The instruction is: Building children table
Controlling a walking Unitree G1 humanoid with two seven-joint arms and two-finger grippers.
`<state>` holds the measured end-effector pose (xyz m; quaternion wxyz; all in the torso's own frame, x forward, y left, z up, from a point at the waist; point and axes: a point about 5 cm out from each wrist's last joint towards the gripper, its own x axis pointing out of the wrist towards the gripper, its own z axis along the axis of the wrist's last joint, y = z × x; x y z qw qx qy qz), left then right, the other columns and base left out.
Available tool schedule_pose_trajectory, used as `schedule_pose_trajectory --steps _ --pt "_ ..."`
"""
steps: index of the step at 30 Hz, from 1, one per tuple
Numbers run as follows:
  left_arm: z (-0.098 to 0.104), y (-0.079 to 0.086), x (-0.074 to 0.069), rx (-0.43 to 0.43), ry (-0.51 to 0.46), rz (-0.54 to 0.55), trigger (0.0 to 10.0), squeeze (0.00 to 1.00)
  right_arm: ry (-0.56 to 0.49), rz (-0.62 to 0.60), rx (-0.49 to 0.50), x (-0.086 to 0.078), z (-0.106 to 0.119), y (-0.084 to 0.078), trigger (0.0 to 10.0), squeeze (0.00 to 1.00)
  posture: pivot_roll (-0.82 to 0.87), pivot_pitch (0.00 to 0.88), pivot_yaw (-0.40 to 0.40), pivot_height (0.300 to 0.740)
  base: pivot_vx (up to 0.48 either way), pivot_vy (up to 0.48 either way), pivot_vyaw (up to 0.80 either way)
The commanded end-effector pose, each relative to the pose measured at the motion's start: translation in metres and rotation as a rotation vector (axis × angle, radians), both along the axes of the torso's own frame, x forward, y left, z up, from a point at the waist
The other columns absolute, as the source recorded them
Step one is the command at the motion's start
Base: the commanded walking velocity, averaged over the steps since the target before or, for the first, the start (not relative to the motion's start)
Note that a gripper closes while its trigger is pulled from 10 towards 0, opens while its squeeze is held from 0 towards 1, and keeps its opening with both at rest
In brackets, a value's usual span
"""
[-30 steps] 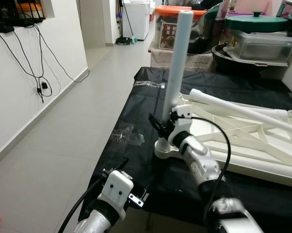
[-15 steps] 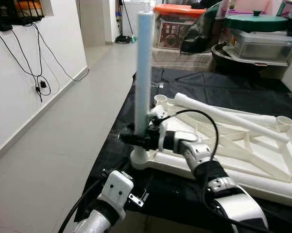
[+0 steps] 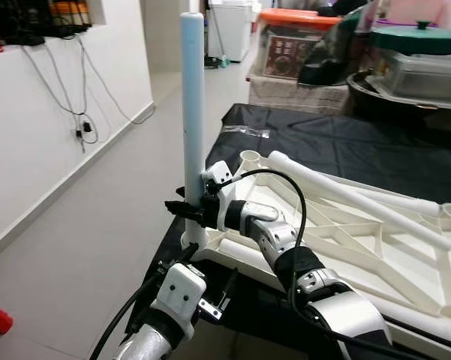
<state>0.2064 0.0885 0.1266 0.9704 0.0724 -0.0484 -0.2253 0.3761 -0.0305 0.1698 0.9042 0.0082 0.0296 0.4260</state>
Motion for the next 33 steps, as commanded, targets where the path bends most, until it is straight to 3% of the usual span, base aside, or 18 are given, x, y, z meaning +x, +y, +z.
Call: schedule_pose_trajectory --steps 1,2,4,5,7,9,14,15,18,19,20,21,22,23,25,26,27,33 --pt "-0.003 0.001 0.000 0.007 0.017 0.005 10.0 0.00 0.004 -0.275 -0.008 0.012 0.000 -0.023 0.0 0.00 0.13 0.000 -0.056 0.740 0.000 0.000 0.00" --pt "-0.003 0.001 0.000 0.007 0.017 0.005 10.0 0.00 0.004 -0.275 -0.008 0.012 0.000 -0.023 0.0 0.00 0.13 0.000 -0.056 0.740 0.000 0.000 0.00" --pt "-0.003 0.001 0.001 0.008 0.017 0.003 10.0 0.00 0.009 -0.491 -0.017 0.018 -0.002 -0.037 0.0 0.00 0.12 0.000 -0.056 0.740 0.000 0.000 0.00" --pt "-0.003 0.001 0.001 0.008 0.017 0.003 10.0 0.00 0.009 -0.491 -0.017 0.018 -0.002 -0.037 0.0 0.00 0.12 0.000 -0.056 0.740 0.000 0.000 0.00" --pt "-0.003 0.001 0.001 0.009 0.018 0.001 10.0 0.00 0.026 -0.788 0.011 0.018 -0.005 -0.054 0.0 0.00 0.12 0.000 -0.054 0.740 0.000 0.000 0.00" --pt "-0.003 0.002 0.001 0.011 0.018 0.000 10.0 0.00 0.034 -0.966 0.046 0.013 -0.006 -0.059 0.0 0.00 0.12 0.000 -0.052 0.740 0.000 0.000 0.00" --pt "-0.003 0.001 0.002 0.011 0.017 0.001 10.0 0.00 0.046 -1.070 0.077 0.005 -0.008 -0.055 0.0 0.00 0.13 0.000 -0.056 0.740 0.000 0.000 0.00" --pt "-0.003 0.001 0.002 0.011 0.016 0.003 10.0 0.00 0.051 -1.108 0.095 -0.001 -0.008 -0.047 0.0 0.00 0.12 0.000 -0.058 0.740 0.000 0.000 0.00" --pt "-0.003 0.001 0.002 0.011 0.015 0.005 10.0 0.00 0.074 -1.047 0.145 -0.006 -0.008 -0.026 0.0 0.00 0.12 0.000 -0.058 0.740 0.000 0.000 0.00" --pt "-0.003 0.001 0.002 0.011 0.015 0.005 10.0 0.00 0.061 -1.003 0.144 -0.007 -0.007 -0.019 8.2 0.00 0.13 0.000 -0.060 0.740 0.000 0.000 0.00" --pt "-0.003 0.001 0.002 0.011 0.015 0.005 10.0 0.00 0.061 -1.003 0.144 -0.007 -0.007 -0.019 8.2 0.00 0.13 0.000 -0.060 0.740 0.000 0.000 0.00" --pt "-0.003 0.001 0.002 0.011 0.015 0.006 10.0 0.00 0.051 -0.979 0.145 -0.008 -0.006 -0.015 10.0 0.00 0.13 0.000 -0.061 0.740 0.000 0.000 0.00" --pt "-0.003 0.001 0.002 0.011 0.015 0.006 10.0 0.00 0.051 -0.979 0.145 -0.008 -0.006 -0.015 10.0 0.00 0.13 0.000 -0.061 0.740 0.000 0.000 0.00" --pt "-0.003 0.001 0.002 0.010 0.015 0.007 10.0 0.00 0.022 -0.941 0.144 -0.009 -0.005 -0.012 10.0 1.00 0.12 0.000 -0.061 0.740 0.000 0.000 0.00" --pt "-0.003 0.001 0.002 0.010 0.015 0.007 10.0 0.00 0.011 -0.914 0.153 -0.009 -0.004 -0.009 10.0 1.00 0.12 0.000 -0.059 0.740 0.000 0.000 0.00" --pt "-0.004 0.001 0.002 0.010 0.015 0.007 10.0 0.00 -0.016 -0.913 0.145 -0.011 -0.003 -0.010 10.0 0.89 0.12 0.000 -0.061 0.740 0.000 0.000 0.00" --pt "-0.004 0.001 0.002 0.009 0.016 0.007 10.0 0.00 -0.037 -0.898 0.142 -0.014 -0.002 -0.011 10.0 0.00 0.12 0.000 -0.063 0.740 0.000 0.000 0.00" --pt "-0.005 0.001 0.003 0.010 0.019 0.006 10.0 0.00 -0.087 -0.814 0.125 -0.029 -0.007 -0.019 10.0 0.00 0.11 0.000 -0.062 0.740 0.000 0.000 0.00"
